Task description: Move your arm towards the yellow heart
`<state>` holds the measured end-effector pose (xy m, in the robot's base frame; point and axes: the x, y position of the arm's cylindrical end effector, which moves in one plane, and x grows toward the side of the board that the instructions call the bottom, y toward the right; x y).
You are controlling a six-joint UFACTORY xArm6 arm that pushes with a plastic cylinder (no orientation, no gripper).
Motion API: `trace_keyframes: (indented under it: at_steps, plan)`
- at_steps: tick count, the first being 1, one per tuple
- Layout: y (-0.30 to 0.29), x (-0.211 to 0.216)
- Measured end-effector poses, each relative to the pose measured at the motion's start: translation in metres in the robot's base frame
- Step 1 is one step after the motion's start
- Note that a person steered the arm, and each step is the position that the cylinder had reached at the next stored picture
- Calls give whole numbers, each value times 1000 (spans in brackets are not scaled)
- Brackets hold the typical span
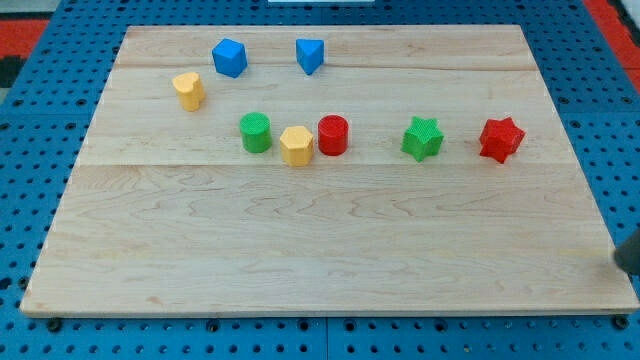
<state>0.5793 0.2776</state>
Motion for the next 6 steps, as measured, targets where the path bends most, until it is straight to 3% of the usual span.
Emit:
trace_keyframes:
  at_steps: [3, 4, 6]
  plan:
    - [-259, -6]
    - [-282, -35]
    - [-438, -71]
